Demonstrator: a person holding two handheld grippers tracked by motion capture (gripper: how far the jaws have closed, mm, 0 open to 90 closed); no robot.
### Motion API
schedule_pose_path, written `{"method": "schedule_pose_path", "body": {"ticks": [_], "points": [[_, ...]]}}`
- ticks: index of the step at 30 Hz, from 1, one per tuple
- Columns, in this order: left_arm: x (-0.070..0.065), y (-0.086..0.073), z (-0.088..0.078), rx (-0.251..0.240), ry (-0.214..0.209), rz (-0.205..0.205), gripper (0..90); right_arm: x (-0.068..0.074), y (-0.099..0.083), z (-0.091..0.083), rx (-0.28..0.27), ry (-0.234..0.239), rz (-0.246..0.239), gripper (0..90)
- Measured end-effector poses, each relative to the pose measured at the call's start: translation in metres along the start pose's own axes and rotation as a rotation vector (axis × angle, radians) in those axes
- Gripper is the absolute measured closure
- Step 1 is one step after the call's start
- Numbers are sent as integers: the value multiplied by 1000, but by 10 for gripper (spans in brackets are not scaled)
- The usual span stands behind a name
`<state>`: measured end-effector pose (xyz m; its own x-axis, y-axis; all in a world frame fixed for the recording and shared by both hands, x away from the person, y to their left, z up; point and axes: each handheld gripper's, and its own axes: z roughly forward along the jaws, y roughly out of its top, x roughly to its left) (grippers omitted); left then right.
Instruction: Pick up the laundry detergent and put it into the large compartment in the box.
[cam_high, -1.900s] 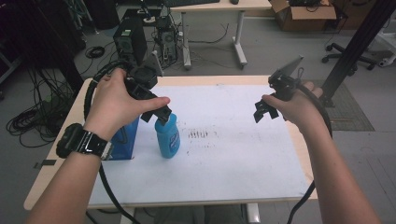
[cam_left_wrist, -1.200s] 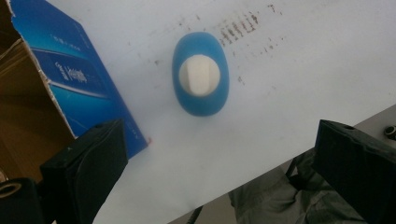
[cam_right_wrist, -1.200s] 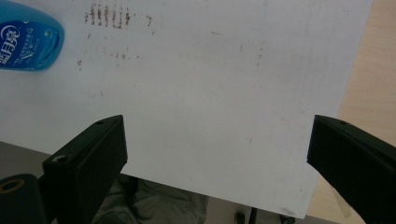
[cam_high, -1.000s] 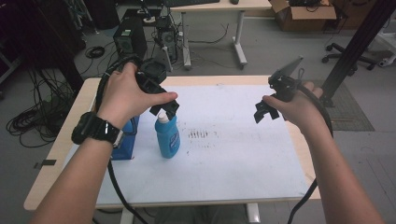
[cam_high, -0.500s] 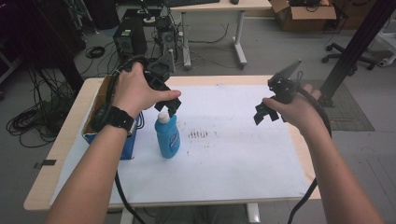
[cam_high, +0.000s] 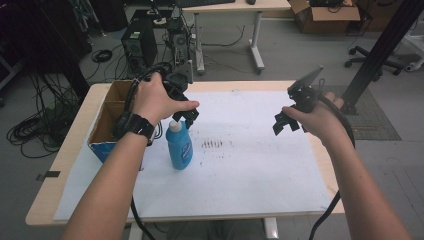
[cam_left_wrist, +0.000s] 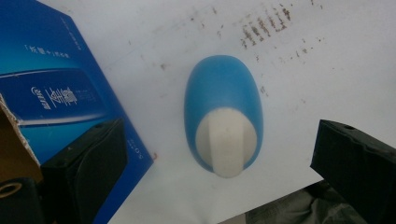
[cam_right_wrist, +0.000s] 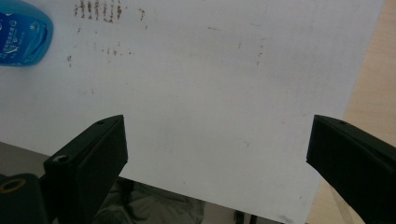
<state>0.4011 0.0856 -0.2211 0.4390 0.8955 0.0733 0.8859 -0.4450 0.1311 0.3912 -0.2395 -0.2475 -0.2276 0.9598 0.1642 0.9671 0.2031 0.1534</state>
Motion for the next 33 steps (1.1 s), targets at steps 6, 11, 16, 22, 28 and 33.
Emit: {"method": "schedule_pose_path", "body": {"ticks": [6,11,16,22,28,33], "points": [[-1,0,7,9,-1,-2,40,-1,0,3,5,0,-3,55],[-3,0,16,22,0,1,40,-2,0,6,8,2,-1,55],[-3,0,22,33,-1,0,40,-3,-1,8,10,4,0,55],[-4,0,31,45,-2,-1,41,-4,-1,12,14,8,4,55],[-5,0,39,56,-3,-2,41,-5,-2,14,15,10,7,55],[-7,0,47,65,3,-3,43,-8,-3,17,18,13,9,56]]}}
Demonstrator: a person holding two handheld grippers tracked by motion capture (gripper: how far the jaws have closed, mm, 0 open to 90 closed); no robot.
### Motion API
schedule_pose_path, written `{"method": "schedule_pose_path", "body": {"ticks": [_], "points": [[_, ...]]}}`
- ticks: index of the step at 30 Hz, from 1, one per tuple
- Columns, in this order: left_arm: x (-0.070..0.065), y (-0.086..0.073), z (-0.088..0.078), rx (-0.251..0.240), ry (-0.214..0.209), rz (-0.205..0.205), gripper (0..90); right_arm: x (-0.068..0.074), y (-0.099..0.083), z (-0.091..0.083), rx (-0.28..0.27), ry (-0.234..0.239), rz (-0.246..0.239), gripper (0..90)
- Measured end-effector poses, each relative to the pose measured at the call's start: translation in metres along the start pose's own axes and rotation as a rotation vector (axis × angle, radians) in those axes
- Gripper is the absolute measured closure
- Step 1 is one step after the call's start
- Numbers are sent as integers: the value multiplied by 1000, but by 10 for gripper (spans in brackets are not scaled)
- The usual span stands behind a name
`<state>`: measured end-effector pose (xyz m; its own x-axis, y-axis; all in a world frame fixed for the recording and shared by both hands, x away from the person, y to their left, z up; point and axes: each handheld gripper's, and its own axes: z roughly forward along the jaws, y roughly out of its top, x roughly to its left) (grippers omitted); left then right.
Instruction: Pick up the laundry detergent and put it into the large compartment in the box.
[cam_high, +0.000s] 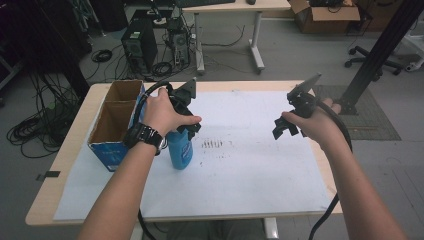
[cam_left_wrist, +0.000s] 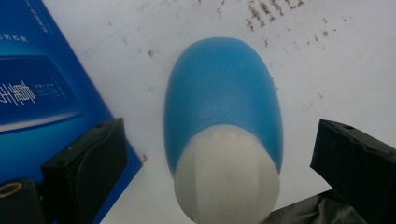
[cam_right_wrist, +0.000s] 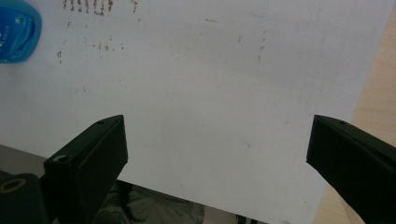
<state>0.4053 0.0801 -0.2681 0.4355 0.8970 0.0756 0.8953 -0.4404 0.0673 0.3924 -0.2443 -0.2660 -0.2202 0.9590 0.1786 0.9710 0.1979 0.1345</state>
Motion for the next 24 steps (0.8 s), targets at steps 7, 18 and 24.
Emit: {"method": "schedule_pose_path", "body": {"ticks": [7,18,24], "points": [[-3,0,8,12,-2,6,43,-2,-1,3,2,4,1,55],[-3,0,17,21,8,-2,50,-4,-2,6,7,7,3,55],[-3,-1,18,19,3,2,61,-3,-2,8,7,7,3,55]]}}
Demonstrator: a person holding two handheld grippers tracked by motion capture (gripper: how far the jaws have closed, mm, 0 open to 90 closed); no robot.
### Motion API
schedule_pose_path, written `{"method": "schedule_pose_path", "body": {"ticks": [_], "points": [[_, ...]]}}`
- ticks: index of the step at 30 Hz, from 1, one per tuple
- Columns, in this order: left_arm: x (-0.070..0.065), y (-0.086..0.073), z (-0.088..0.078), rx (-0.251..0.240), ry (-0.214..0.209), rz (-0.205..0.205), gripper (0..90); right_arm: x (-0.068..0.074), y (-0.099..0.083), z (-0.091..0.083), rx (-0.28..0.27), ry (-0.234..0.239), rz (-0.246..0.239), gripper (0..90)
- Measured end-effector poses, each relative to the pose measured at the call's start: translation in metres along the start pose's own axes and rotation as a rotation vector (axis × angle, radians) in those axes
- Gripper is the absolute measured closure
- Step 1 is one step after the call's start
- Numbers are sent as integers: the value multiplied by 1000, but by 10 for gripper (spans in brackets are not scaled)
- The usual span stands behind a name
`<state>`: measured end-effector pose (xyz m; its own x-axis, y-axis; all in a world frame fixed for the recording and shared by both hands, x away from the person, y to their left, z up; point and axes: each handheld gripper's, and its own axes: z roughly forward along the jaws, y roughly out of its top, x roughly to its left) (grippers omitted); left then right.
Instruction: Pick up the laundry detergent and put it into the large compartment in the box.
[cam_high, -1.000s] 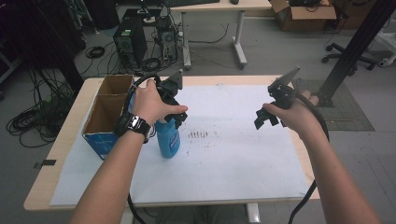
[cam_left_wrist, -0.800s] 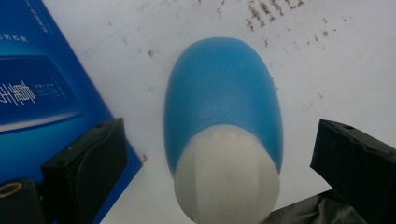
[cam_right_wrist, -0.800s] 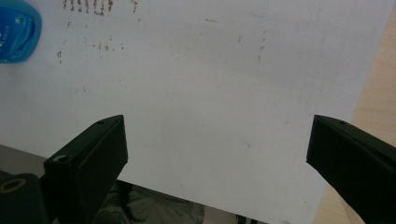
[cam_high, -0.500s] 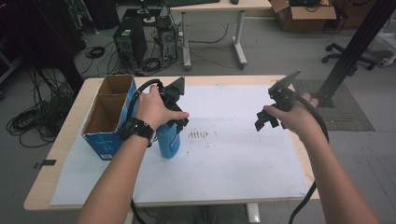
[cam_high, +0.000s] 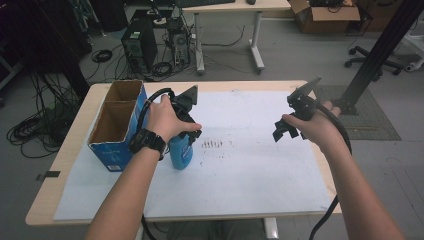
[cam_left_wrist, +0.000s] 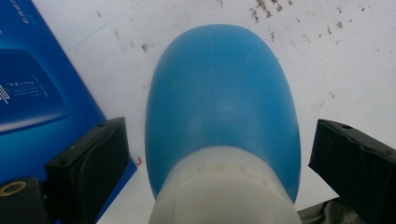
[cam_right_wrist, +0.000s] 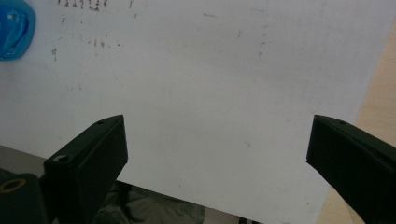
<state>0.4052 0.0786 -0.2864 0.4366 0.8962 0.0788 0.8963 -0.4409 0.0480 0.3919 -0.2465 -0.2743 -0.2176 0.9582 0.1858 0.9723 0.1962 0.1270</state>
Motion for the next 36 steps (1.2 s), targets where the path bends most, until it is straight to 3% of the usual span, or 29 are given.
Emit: {"method": "schedule_pose_path", "body": {"ticks": [36], "points": [[-1,1,0,1,-5,-3,211,-3,-2,3,3,3,-4,56]]}}
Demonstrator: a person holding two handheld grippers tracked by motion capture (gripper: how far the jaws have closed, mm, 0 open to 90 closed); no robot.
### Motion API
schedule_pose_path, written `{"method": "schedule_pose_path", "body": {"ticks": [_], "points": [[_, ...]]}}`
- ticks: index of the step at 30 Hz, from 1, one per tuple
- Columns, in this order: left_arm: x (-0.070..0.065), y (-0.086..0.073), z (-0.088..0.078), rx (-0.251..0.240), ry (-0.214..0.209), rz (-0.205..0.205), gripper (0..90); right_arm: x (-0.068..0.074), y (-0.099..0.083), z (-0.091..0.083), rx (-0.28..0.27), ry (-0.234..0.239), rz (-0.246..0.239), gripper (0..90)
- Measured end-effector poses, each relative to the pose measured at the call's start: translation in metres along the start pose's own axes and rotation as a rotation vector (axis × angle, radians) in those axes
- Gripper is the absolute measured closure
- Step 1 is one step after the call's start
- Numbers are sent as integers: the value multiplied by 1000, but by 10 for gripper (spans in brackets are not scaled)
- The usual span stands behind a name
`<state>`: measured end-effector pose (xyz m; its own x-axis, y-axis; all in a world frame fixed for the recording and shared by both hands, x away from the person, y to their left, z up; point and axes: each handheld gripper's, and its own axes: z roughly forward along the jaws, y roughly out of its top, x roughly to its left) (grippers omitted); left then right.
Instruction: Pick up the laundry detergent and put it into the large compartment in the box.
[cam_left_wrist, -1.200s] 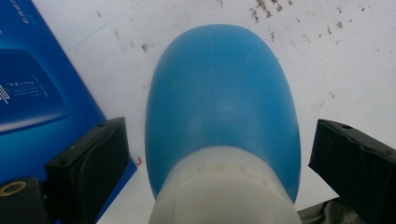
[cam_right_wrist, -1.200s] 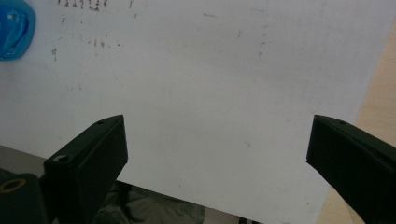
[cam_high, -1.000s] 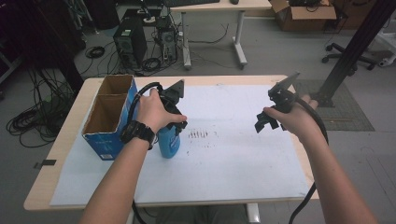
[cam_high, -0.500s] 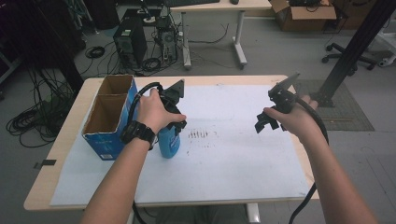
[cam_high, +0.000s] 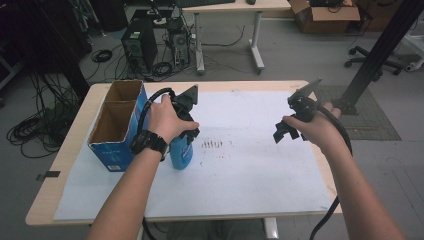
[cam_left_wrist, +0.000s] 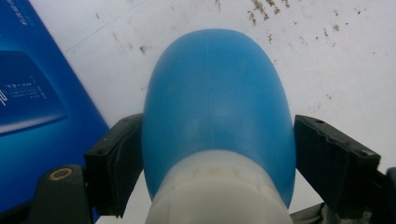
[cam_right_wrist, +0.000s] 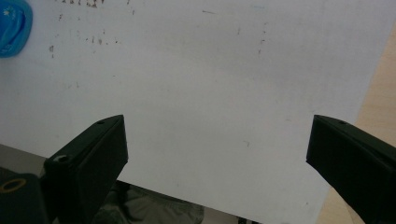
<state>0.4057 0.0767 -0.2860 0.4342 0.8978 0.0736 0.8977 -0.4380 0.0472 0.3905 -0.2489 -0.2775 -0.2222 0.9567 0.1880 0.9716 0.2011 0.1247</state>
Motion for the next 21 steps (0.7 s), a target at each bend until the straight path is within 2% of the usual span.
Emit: {"method": "schedule_pose_path", "body": {"ticks": [21], "points": [[-2,1,0,-6,4,2,260,-1,-1,1,6,1,1,56]]}}
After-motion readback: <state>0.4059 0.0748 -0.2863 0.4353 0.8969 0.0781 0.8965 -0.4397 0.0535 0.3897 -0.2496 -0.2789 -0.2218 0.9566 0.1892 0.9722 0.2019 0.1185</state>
